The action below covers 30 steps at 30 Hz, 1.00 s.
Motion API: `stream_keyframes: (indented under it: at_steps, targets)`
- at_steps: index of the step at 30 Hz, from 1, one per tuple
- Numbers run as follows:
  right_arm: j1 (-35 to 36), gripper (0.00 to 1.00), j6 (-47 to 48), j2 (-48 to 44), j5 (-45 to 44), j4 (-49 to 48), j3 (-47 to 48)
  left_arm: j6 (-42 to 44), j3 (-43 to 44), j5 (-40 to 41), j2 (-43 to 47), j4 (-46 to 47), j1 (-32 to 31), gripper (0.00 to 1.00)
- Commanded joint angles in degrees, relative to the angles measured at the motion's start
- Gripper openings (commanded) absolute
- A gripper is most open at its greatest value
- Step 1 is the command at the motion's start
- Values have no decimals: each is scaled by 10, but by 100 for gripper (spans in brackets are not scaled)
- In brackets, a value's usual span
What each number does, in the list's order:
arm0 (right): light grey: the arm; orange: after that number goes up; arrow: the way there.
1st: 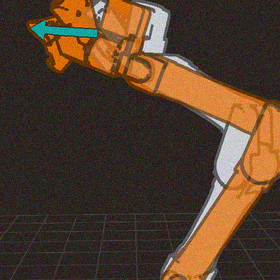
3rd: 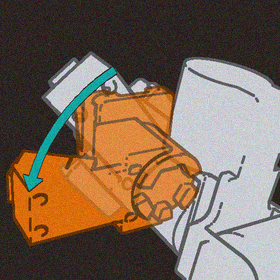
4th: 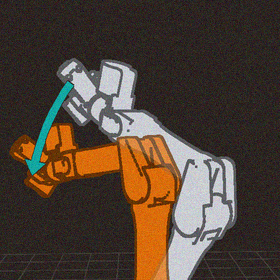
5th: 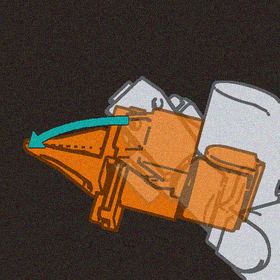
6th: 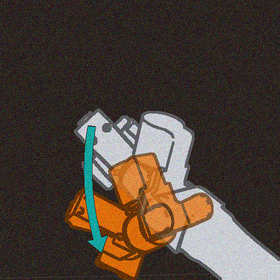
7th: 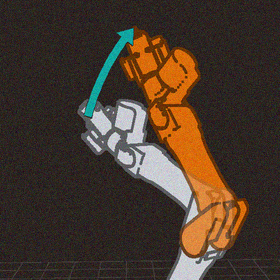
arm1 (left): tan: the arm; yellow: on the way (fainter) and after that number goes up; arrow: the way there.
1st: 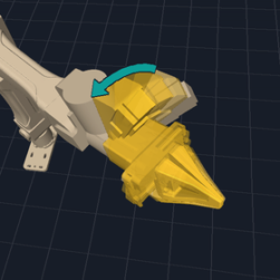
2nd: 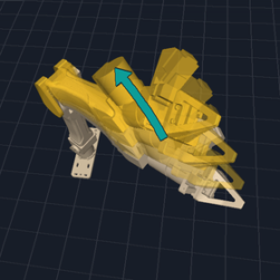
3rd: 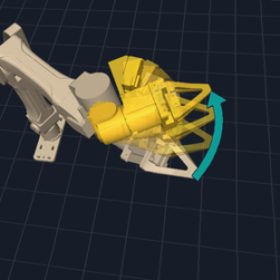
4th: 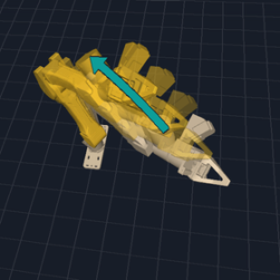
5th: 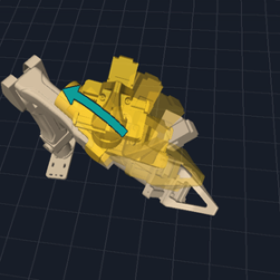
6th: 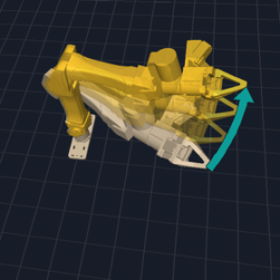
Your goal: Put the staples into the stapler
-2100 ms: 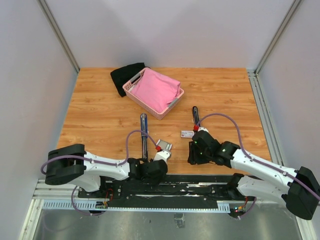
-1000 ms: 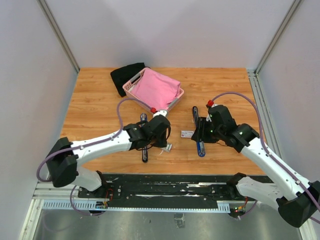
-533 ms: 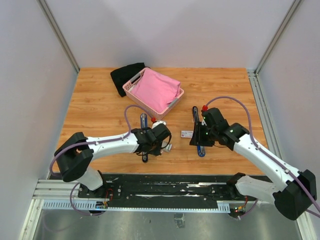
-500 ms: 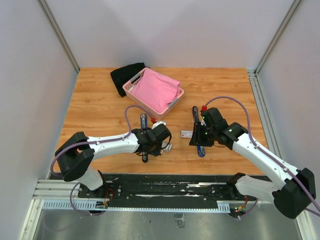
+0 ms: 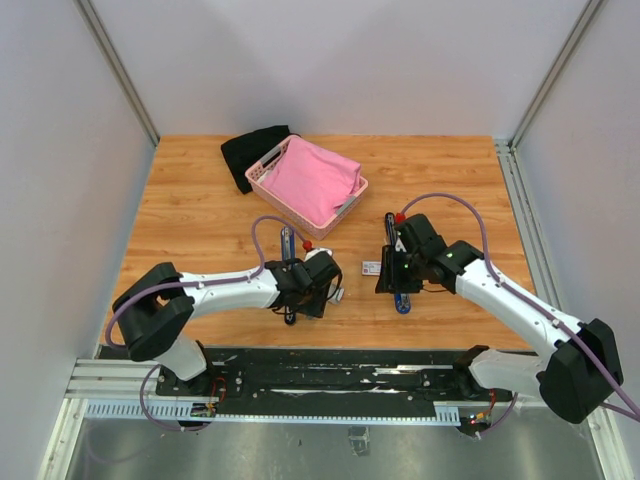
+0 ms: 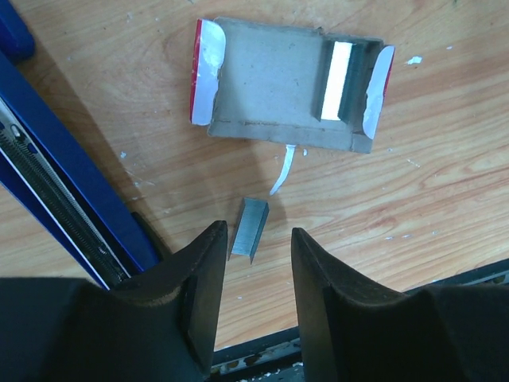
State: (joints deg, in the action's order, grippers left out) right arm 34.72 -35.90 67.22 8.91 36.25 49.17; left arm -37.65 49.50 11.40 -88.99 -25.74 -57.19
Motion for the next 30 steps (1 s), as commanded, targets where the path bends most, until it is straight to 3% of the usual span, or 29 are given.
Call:
stream_keyframes:
  at_steps: [1, 16, 24, 30]
  targets:
    - [-5, 41, 11, 3, 6, -8, -2, -9, -14, -4, 23, 1, 0, 43]
    - [-6, 40, 9, 10, 4, -14, -5, -5, -42, 10, 17, -13, -21, 42]
    - [-5, 40, 7, 6, 6, -15, 3, 8, -30, 34, -2, -15, -36, 25]
    - [-10, 41, 11, 1, 14, -7, 32, 19, -15, 39, 23, -14, -36, 19]
